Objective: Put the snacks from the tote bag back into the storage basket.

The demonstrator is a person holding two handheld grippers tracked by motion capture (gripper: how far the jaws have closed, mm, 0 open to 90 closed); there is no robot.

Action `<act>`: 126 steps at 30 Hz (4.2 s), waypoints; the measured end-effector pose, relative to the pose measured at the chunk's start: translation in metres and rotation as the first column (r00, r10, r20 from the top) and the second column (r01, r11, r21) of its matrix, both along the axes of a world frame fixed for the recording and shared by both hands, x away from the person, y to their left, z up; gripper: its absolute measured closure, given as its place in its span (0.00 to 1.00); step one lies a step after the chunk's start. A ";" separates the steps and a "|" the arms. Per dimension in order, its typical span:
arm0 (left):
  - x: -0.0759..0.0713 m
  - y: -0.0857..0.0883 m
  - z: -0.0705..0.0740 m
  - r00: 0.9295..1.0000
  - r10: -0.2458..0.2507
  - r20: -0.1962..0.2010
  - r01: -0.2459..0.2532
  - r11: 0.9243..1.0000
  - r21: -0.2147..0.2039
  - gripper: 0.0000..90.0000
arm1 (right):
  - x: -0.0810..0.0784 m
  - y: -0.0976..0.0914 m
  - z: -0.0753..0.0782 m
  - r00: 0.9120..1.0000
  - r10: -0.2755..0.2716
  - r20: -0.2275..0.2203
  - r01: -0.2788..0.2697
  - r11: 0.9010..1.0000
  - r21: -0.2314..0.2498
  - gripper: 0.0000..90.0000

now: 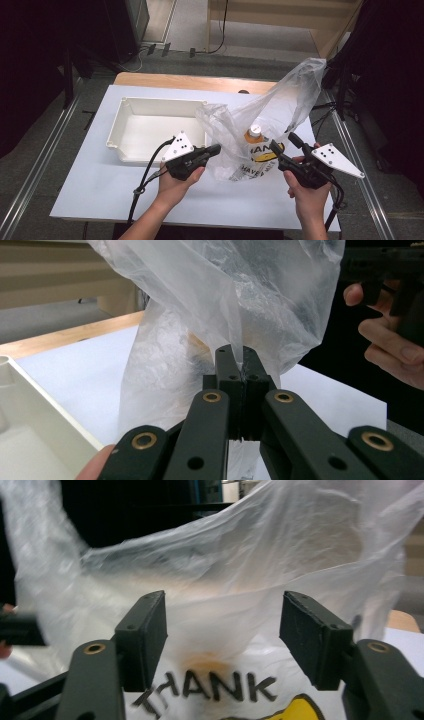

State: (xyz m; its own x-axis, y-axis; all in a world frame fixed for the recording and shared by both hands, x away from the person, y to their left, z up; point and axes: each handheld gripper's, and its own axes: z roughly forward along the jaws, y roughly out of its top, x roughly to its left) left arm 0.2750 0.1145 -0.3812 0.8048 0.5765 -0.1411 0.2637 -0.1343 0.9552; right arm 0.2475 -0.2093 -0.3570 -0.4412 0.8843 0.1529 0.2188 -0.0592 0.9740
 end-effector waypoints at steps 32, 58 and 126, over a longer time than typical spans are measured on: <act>-0.002 0.004 -0.044 0.995 0.031 -0.090 -0.027 0.999 0.039 1.00 | 0.036 0.019 -0.055 0.988 -0.079 -0.131 0.066 0.993 -0.099 1.00; -0.017 -0.005 -0.075 0.994 0.061 -0.094 -0.055 0.997 0.063 1.00 | 0.056 0.018 -0.025 0.989 -0.080 -0.125 0.081 0.997 0.008 0.95; -0.027 -0.019 -0.086 0.989 0.131 -0.063 -0.111 0.961 0.255 1.00 | 0.142 -0.010 -0.111 0.836 -0.299 -0.459 0.191 0.944 -0.268 0.98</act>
